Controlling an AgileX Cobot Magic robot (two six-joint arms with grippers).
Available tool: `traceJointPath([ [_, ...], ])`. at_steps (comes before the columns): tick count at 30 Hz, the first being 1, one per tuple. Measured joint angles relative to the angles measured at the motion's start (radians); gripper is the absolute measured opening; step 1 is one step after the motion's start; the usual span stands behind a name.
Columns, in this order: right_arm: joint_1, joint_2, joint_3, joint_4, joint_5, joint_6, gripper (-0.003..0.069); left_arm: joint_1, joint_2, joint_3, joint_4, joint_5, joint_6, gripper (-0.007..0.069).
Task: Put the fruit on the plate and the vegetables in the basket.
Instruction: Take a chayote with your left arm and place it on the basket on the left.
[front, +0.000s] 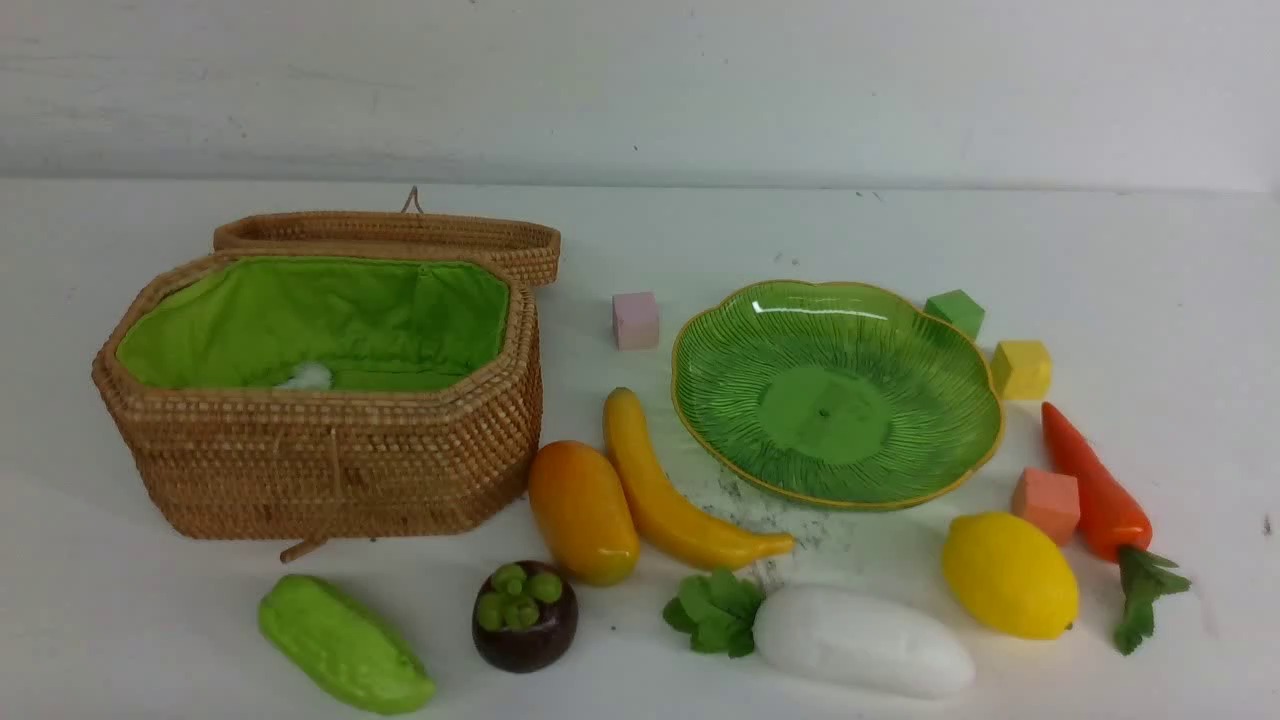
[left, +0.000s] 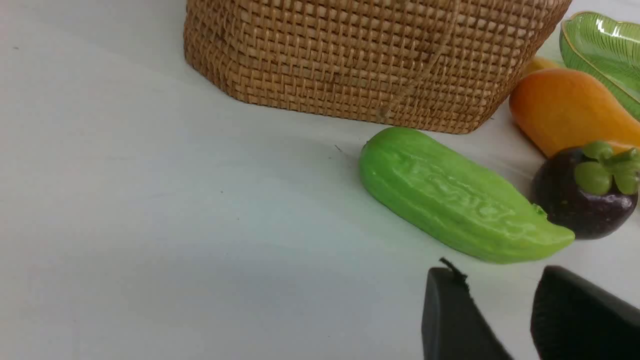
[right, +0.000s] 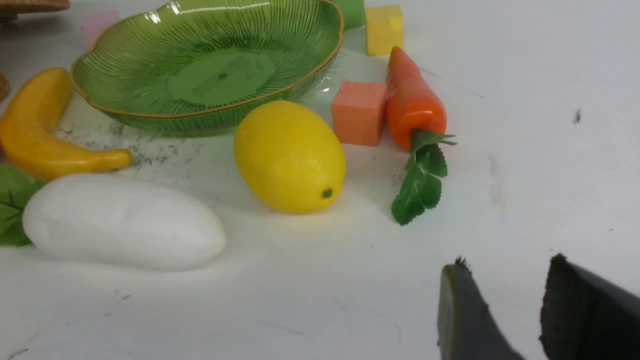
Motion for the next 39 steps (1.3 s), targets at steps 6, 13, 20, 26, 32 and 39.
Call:
traceJointPath([
  [6,0.0,0.0,0.0,0.0,0.0,0.0,0.0242,0.0,0.0,0.0,0.0,0.0,0.0,0.0239],
  [13,0.0,0.0,0.0,0.0,0.0,0.0,0.0242,0.0,0.0,0.0,0.0,0.0,0.0,0.0239],
  [20,0.0,0.0,0.0,0.0,0.0,0.0,0.0242,0.0,0.0,0.0,0.0,-0.001,0.0,0.0239],
  [26,0.0,0.0,0.0,0.0,0.0,0.0,0.0242,0.0,0.0,0.0,-0.059,-0.114,-0.02,0.0239],
  [32,0.0,0.0,0.0,0.0,0.0,0.0,0.0242,0.0,0.0,0.0,-0.317,-0.269,-0.135,0.0239],
  [39,0.0,0.0,0.0,0.0,0.0,0.0,0.0242,0.0,0.0,0.0,-0.572,-0.446,-0.173,0.0232],
])
